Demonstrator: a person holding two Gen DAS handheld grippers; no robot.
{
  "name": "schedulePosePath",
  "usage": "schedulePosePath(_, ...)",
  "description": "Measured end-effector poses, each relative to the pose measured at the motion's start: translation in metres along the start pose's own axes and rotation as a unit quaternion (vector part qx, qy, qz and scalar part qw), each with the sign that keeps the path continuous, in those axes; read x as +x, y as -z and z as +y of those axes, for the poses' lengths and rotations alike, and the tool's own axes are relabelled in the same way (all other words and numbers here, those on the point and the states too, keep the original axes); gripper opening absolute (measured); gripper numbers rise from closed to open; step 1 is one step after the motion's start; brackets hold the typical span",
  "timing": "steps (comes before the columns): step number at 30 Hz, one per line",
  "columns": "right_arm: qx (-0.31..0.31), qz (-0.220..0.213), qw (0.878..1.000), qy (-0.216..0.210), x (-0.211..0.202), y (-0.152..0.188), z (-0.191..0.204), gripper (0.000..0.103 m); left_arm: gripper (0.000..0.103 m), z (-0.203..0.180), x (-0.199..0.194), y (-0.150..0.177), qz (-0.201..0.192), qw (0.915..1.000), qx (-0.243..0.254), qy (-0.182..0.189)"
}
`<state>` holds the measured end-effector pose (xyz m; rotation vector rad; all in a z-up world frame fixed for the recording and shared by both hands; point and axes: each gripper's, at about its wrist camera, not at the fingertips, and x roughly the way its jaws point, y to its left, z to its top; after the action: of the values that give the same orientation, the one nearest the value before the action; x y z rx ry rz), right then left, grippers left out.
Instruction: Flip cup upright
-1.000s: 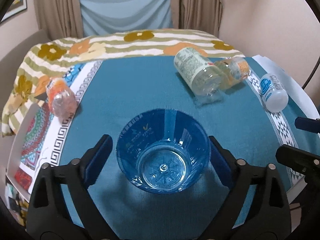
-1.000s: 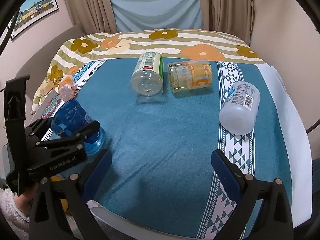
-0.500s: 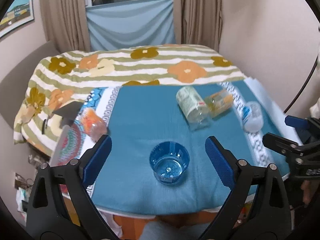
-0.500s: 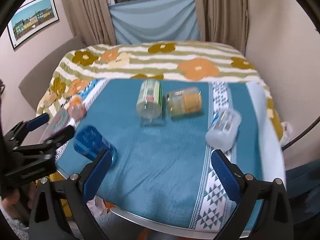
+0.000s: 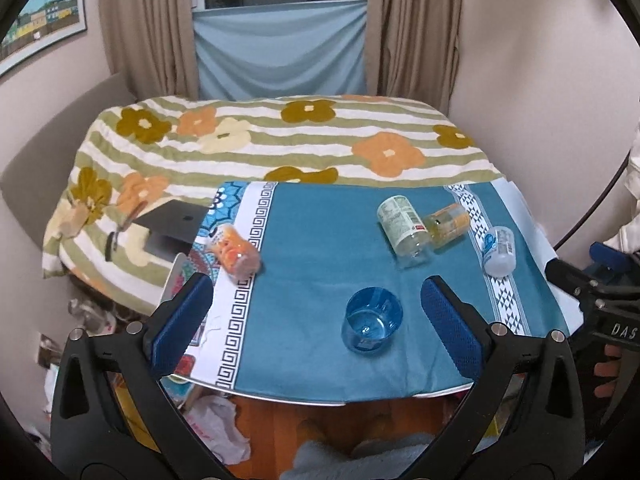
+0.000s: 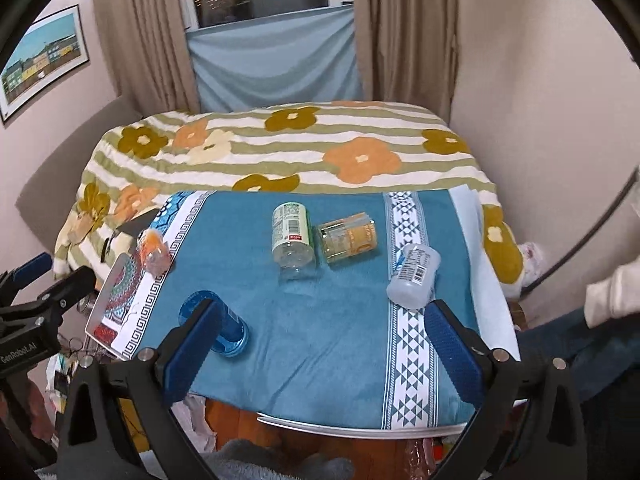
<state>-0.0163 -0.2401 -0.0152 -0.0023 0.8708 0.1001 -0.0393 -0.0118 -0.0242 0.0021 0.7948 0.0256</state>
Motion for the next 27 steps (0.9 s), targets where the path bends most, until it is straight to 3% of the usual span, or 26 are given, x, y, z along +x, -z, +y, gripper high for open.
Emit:
schedulePosePath(12, 0.031, -0.020, 0.999, 0.037, -0.015, 0.004, 0.009, 0.101, 0.103, 0.006, -0.006, 0.000, -0.016, 0.9994, 0.020, 0.022)
schedulePosePath(27, 0.035, -0.038, 0.998, 0.047, -0.017, -0.004, 0.016, 0.101, 0.103, 0.010, -0.005, -0.011, -0.034, 0.9987, 0.023, 0.031)
